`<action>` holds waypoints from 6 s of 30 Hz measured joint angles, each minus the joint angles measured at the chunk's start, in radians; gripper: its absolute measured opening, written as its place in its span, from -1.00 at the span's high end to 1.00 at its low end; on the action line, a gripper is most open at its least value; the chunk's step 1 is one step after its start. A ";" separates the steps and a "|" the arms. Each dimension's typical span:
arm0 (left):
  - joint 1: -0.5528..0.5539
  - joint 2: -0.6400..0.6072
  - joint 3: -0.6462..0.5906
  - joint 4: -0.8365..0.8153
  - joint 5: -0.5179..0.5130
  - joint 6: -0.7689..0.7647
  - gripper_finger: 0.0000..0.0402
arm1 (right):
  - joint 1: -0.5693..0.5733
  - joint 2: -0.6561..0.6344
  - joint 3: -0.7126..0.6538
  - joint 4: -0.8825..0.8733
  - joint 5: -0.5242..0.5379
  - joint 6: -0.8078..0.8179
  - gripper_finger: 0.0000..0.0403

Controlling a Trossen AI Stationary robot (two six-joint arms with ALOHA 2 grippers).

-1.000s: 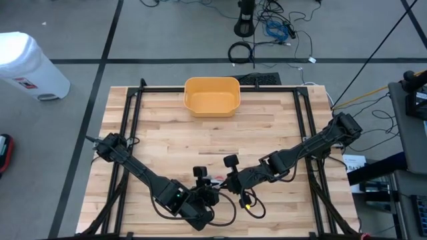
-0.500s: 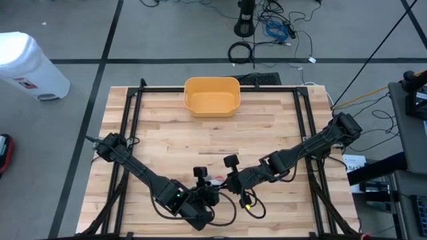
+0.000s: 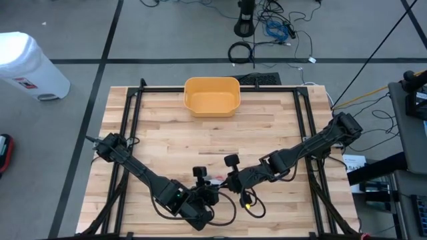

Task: Roll bandage
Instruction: Close the transparent zip bag, then put the transparent zip bag with the rolled green and red bandage inside into the yellow bin

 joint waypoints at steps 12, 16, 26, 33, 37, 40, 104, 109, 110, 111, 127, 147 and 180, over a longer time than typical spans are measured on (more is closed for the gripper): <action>-0.007 0.000 0.000 -0.059 0.005 -0.047 0.85 | 0.000 -0.004 0.000 -0.051 0.002 0.021 1.00; -0.019 0.000 0.000 -0.100 0.009 -0.079 0.85 | 0.000 -0.004 0.000 -0.074 0.001 0.025 1.00; -0.043 -0.004 0.000 -0.123 0.008 -0.106 0.85 | 0.006 -0.026 0.000 -0.060 0.004 0.044 1.00; -0.040 -0.004 0.000 -0.121 0.001 -0.105 0.85 | 0.049 -0.025 0.000 0.038 0.036 -0.011 0.68; -0.038 -0.005 0.000 -0.111 -0.004 -0.105 0.85 | 0.046 0.005 0.000 0.092 0.078 -0.011 0.28; -0.035 -0.005 0.000 -0.105 -0.004 -0.105 0.85 | 0.028 0.033 0.000 0.120 0.079 0.009 0.04; -0.062 -0.008 0.000 -0.216 0.036 -0.192 0.85 | 0.035 -0.101 0.000 -0.171 0.030 0.047 1.00; -0.070 -0.010 0.000 -0.231 0.041 -0.211 0.85 | 0.036 -0.118 0.000 -0.214 0.027 0.058 1.00; -0.072 -0.011 0.000 -0.232 0.041 -0.211 0.85 | 0.036 -0.121 0.000 -0.215 0.027 0.061 1.00; -0.074 -0.011 0.000 -0.233 0.041 -0.212 0.85 | 0.036 -0.125 0.000 -0.221 0.026 0.062 1.00; -0.102 -0.011 0.053 -0.284 0.034 -0.255 0.85 | 0.096 -0.187 0.000 -0.343 0.050 0.119 1.00; -0.112 -0.011 0.053 -0.308 0.052 -0.266 0.85 | 0.115 -0.218 0.000 -0.383 0.076 0.148 1.00; -0.158 -0.011 0.054 -0.406 0.007 -0.464 0.53 | 0.115 -0.217 0.000 -0.384 0.074 0.148 1.00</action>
